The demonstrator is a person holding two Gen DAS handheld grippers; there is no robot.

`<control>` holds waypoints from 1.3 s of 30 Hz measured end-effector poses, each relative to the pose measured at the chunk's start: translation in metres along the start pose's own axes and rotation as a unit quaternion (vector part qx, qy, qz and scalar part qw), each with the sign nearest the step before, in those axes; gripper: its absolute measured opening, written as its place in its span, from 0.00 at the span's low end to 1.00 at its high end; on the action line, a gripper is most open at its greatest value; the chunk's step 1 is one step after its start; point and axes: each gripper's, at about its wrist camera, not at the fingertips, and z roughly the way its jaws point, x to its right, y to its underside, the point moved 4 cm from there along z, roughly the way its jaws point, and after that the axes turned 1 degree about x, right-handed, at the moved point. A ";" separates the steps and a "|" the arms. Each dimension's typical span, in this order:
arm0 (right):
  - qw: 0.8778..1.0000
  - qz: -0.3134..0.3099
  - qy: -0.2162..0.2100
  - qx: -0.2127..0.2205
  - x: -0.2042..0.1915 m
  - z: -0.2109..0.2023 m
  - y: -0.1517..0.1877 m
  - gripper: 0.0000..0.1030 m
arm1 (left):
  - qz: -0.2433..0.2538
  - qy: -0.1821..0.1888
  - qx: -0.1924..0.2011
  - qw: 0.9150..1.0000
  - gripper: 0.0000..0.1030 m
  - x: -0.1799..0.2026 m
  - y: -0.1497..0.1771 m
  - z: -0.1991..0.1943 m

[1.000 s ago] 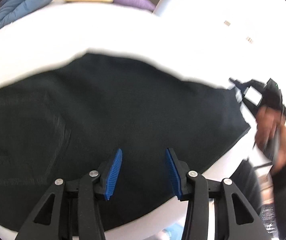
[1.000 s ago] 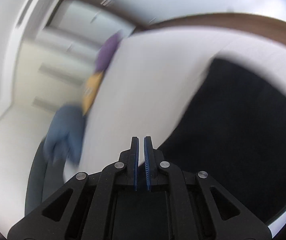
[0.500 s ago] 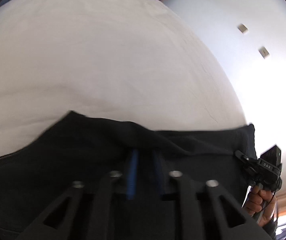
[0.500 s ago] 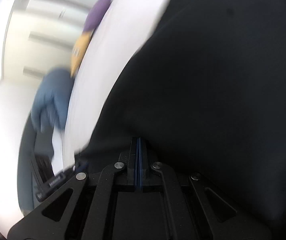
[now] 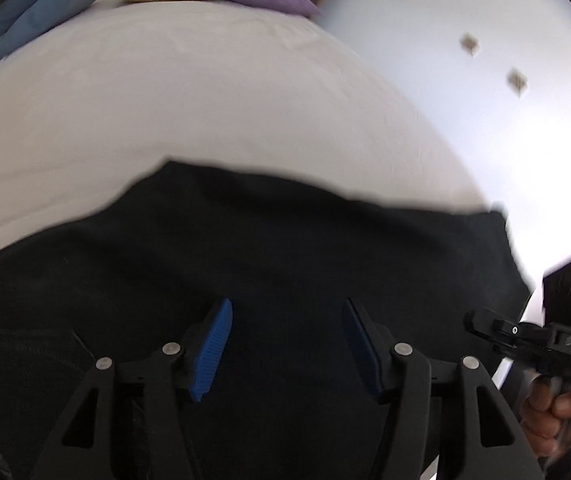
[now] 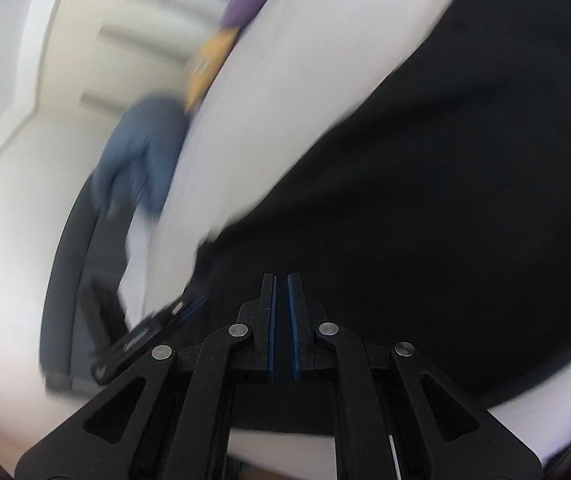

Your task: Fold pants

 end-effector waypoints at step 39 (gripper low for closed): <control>0.991 -0.121 0.060 0.004 -0.128 0.088 0.007 0.27 | -0.327 -0.120 0.228 0.909 0.93 -0.233 0.153 -0.212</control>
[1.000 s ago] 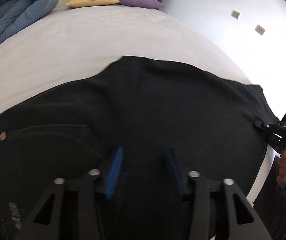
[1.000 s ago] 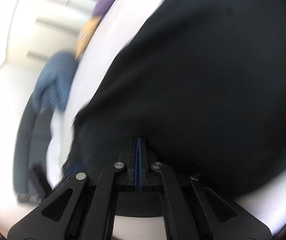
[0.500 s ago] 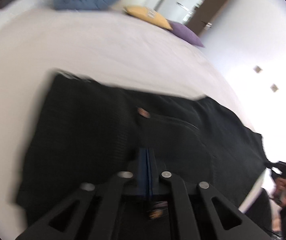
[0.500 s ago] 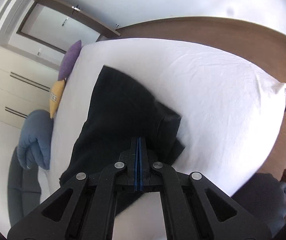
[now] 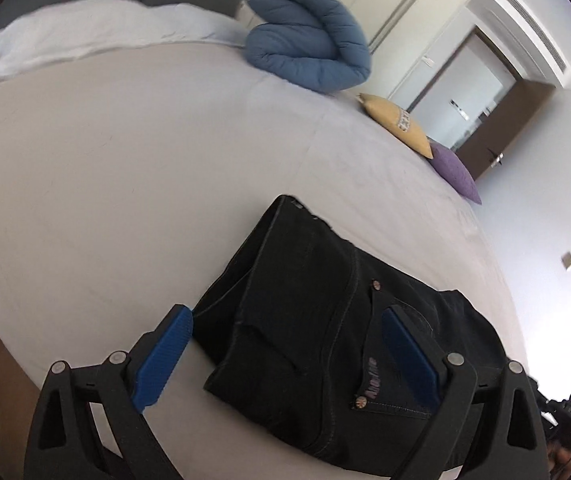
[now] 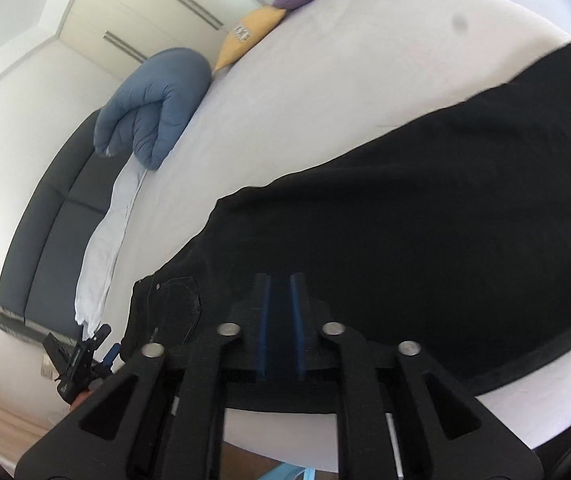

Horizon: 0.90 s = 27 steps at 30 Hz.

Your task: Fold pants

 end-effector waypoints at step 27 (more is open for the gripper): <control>0.918 -0.341 -0.040 -0.199 -0.267 0.127 0.072 0.73 | 0.007 -0.021 -0.070 0.997 0.35 -0.017 0.020 0.016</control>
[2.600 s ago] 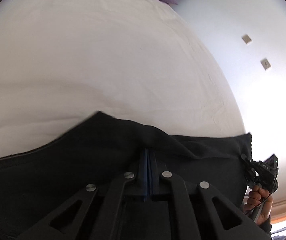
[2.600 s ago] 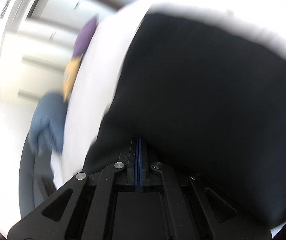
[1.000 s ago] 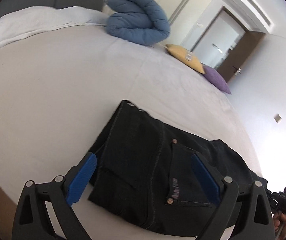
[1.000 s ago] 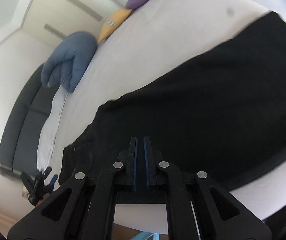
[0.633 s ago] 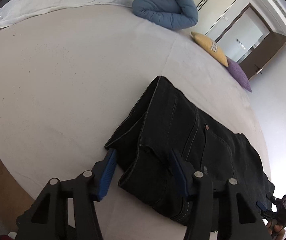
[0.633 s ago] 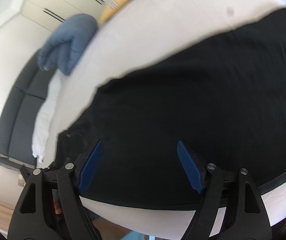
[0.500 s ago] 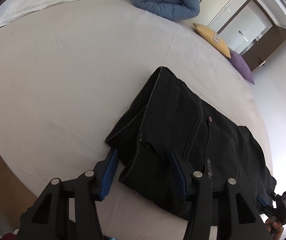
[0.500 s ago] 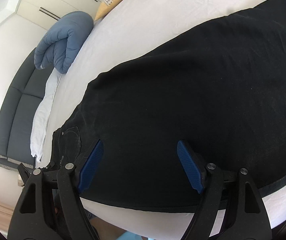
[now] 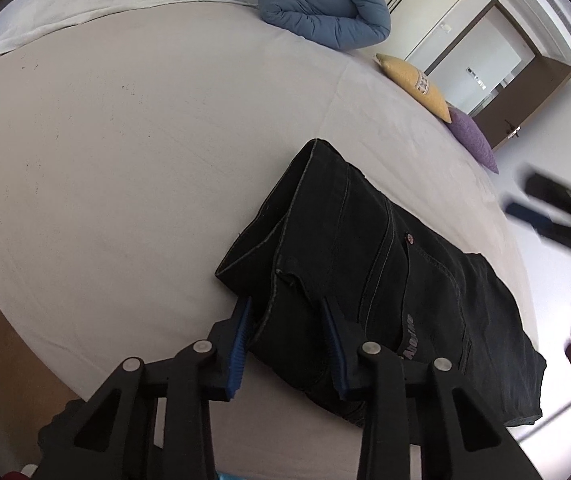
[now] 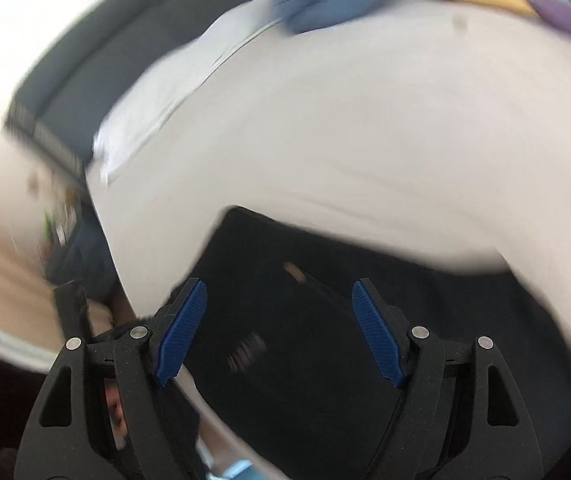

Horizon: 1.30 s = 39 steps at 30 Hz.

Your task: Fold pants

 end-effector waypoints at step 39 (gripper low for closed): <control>0.979 -0.197 0.037 -0.036 -0.068 0.116 -0.046 0.14 | 0.024 0.038 0.063 0.997 0.21 0.008 -0.002 -0.023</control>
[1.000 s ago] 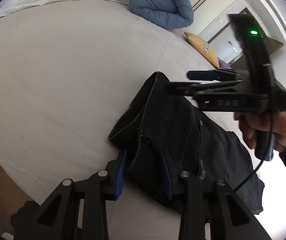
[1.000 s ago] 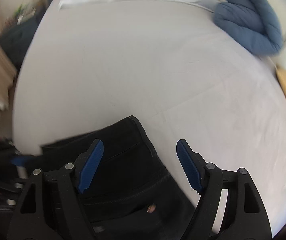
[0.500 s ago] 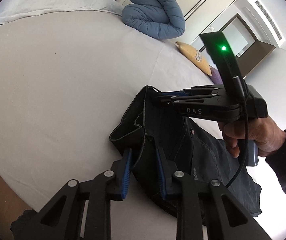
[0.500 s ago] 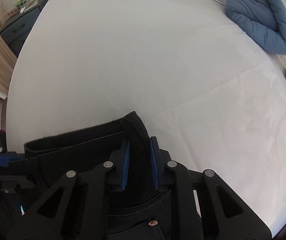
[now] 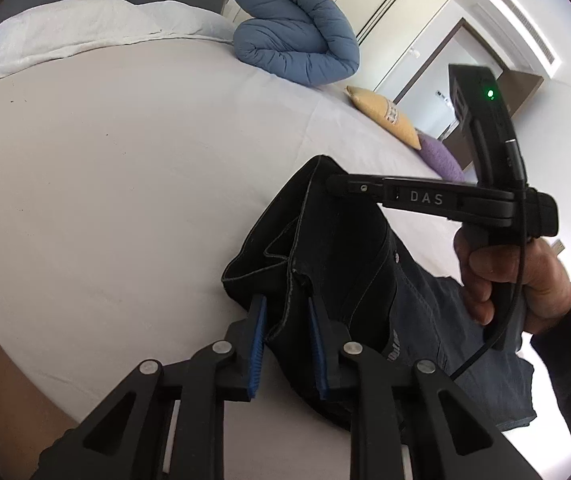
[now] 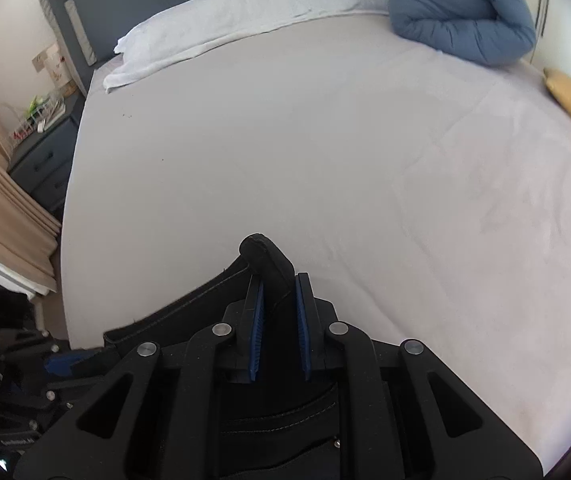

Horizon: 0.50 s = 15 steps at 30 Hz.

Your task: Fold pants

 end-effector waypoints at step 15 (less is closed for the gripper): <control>0.993 0.114 -0.031 0.011 0.041 0.017 0.008 0.13 | 0.012 0.002 0.016 1.000 0.10 -0.007 -0.017 0.018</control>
